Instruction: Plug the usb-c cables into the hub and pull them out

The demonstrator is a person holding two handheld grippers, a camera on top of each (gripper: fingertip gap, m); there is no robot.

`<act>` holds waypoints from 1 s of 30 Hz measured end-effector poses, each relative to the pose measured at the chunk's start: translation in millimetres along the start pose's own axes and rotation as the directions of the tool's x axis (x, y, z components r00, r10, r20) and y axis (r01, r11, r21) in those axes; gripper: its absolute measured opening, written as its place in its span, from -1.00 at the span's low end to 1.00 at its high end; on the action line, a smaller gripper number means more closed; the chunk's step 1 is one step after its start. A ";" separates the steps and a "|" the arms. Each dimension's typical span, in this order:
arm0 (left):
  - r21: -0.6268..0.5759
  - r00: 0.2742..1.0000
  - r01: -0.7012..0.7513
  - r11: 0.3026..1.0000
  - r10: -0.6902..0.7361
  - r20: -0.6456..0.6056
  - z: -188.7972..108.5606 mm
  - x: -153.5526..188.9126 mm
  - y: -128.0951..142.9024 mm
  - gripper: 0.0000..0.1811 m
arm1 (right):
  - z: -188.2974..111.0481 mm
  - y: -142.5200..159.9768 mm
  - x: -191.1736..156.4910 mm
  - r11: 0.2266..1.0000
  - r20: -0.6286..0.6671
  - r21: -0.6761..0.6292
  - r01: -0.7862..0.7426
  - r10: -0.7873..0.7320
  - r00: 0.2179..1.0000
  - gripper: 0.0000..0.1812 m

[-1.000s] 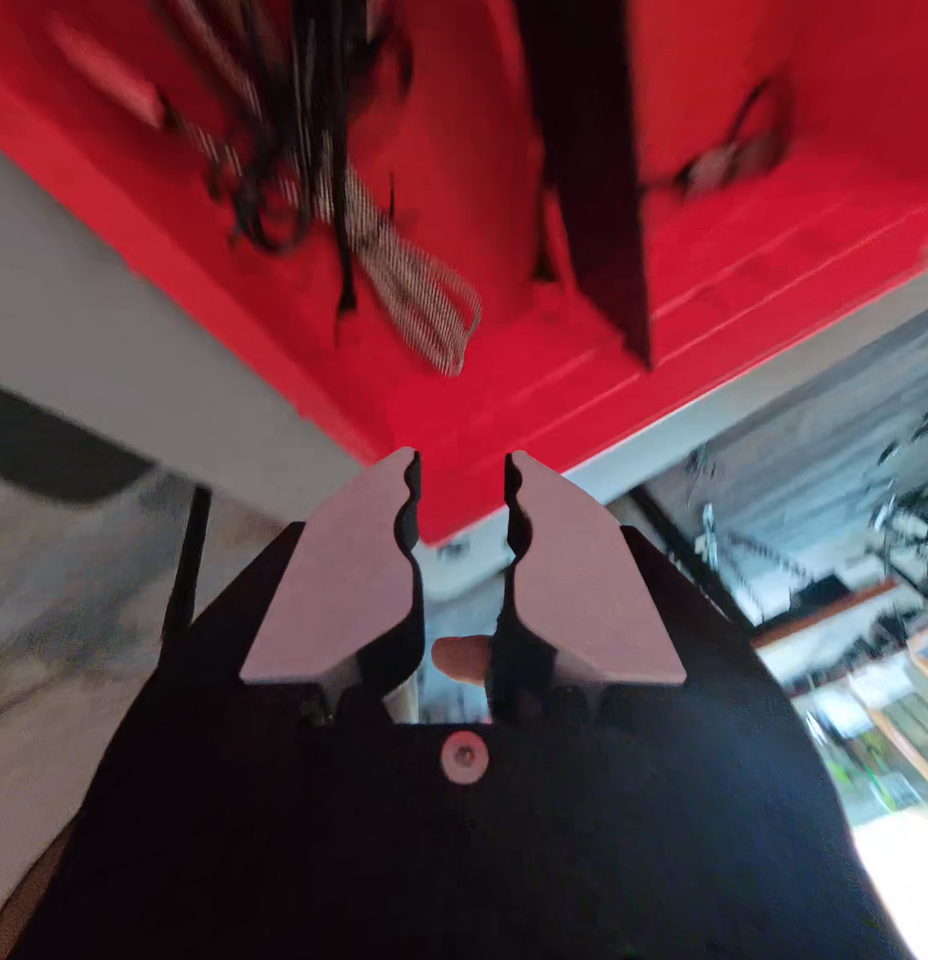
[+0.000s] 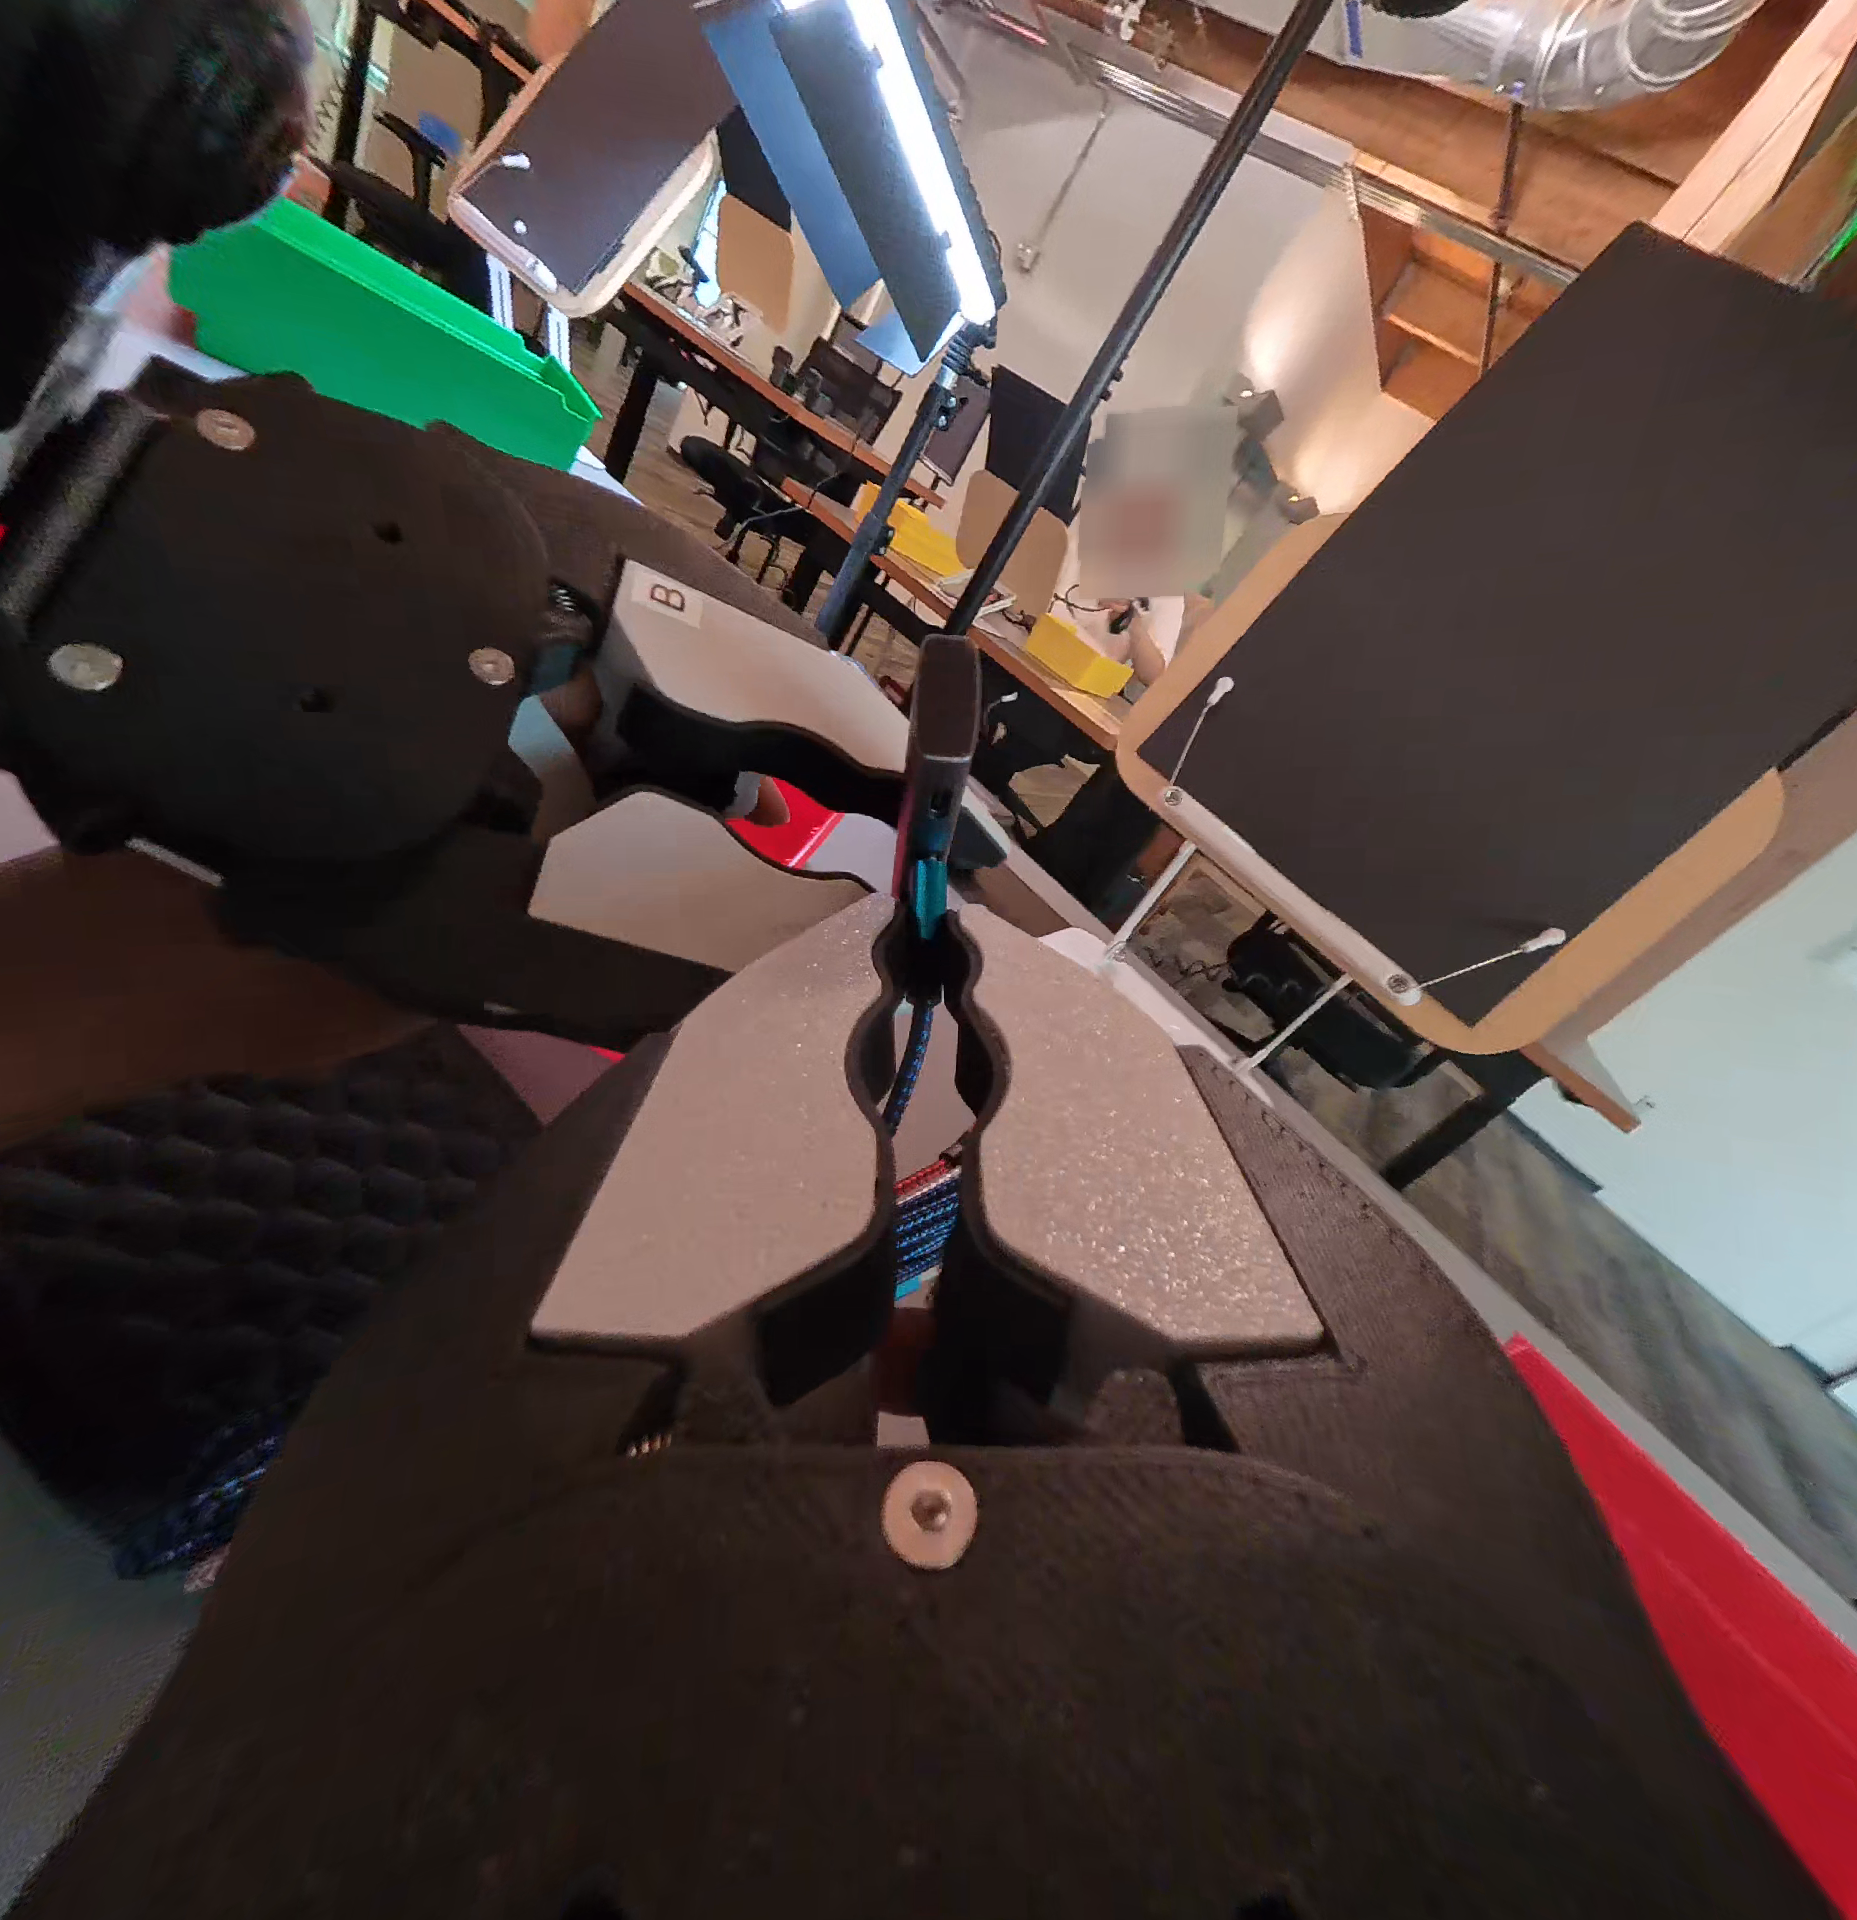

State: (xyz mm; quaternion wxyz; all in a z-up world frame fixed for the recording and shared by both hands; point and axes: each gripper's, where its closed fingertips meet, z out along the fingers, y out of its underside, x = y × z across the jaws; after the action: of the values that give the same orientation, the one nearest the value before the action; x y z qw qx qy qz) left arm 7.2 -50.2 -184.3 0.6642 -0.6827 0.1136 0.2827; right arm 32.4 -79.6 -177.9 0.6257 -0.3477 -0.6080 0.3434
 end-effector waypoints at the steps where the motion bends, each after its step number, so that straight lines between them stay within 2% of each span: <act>1: -0.002 0.999 0.036 0.999 -0.036 -0.039 0.1 2.1 0.9 -0.75 | -0.5 0.4 -0.7 1.000 0.011 0.002 -0.024 0.024 1.000 -0.95; 5: -0.010 0.989 0.095 0.995 -0.095 -0.113 0.8 7.8 4.8 -0.75 | -1.7 4.1 -2.9 0.999 0.026 0.007 -0.047 0.047 0.999 -0.94; 10: -0.003 0.945 0.234 0.972 -0.228 -0.234 2.5 19.7 6.6 -0.75 | -5.5 7.8 -4.5 0.997 0.059 0.024 -0.078 0.076 0.995 -0.94; 18: -0.006 0.901 0.324 0.946 -0.311 -0.303 7.0 28.7 9.1 -0.74 | -8.9 14.4 -3.8 0.986 0.093 0.038 -0.160 0.156 0.983 -0.94; 19: -0.015 0.913 0.344 0.939 -0.338 -0.230 9.0 17.6 14.7 -0.75 | -12.0 17.7 -3.6 0.996 0.073 0.026 -0.085 0.083 0.994 -0.95; 20: 0.070 0.911 0.407 0.911 -0.399 -0.103 3.1 -23.5 20.6 -0.76 | -18.4 24.9 0.7 0.999 0.012 -0.010 0.046 -0.046 0.999 -0.95; 21: 0.129 0.849 0.528 0.839 -0.527 -0.050 -11.2 -66.9 31.3 -0.76 | -23.1 24.2 6.4 0.985 -0.045 -0.018 0.172 -0.173 0.984 -0.96; 22: 0.152 0.808 0.588 0.794 -0.582 -0.090 -25.2 -87.3 32.3 -0.76 | -25.2 16.5 8.9 0.982 -0.057 0.022 0.188 -0.186 0.981 -0.96; 23: 0.137 0.833 0.552 0.822 -0.540 -0.116 -31.8 -85.2 24.7 -0.76 | -25.3 8.8 10.1 0.990 -0.025 0.074 0.119 -0.117 0.993 -0.95; 25: 0.110 0.907 0.411 0.905 -0.394 -0.151 -30.1 -54.9 1.9 -0.76 | -22.6 -2.3 20.7 0.989 0.019 0.149 -0.006 0.003 1.000 -0.95; 27: 0.166 0.906 0.398 0.902 -0.357 -0.228 -27.0 -32.6 -19.1 -0.76 | -23.3 -9.9 41.7 0.980 -0.017 0.197 -0.034 0.038 0.999 -0.95; 30: 0.169 0.875 0.430 0.887 -0.363 -0.320 -21.9 -17.7 -23.3 -0.78 | -36.3 -19.7 79.2 0.965 -0.114 0.254 -0.060 0.092 0.989 -0.95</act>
State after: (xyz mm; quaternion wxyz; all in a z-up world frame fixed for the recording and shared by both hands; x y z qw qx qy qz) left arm 10.3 -73.3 -156.1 0.7613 -0.6408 0.0956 0.0248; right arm 70.8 -23.0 -120.4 0.6875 -0.3102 -0.5059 0.4185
